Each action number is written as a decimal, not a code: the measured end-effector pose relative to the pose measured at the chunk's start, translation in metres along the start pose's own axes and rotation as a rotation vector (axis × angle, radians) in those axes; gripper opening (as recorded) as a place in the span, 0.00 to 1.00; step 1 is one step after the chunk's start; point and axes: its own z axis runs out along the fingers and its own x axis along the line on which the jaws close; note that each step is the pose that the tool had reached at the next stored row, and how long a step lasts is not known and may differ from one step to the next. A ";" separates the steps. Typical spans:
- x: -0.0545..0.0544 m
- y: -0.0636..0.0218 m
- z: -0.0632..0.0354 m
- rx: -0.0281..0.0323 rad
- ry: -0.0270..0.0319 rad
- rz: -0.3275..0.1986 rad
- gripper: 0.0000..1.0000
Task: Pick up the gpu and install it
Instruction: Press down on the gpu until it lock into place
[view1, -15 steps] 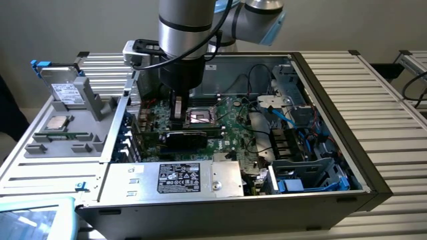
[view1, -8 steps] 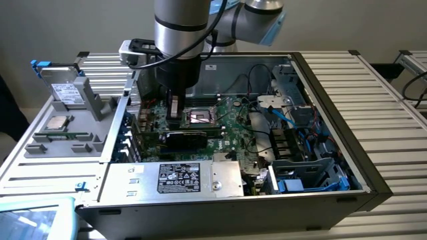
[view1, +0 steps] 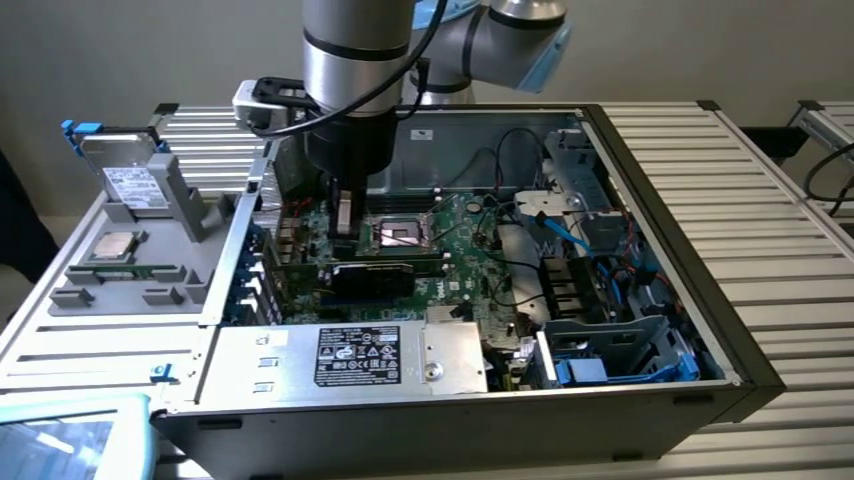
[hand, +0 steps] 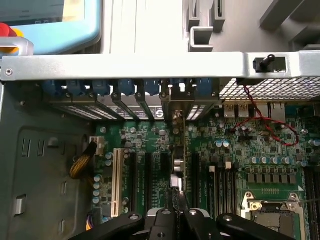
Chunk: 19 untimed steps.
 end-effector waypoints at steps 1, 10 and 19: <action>-0.001 0.0018 0.0006 0.0000 0.0008 0.000 0.12; -0.006 0.0150 0.0069 0.0066 0.0128 -0.009 0.12; -0.009 0.0151 0.0088 0.0454 0.0408 -0.032 0.12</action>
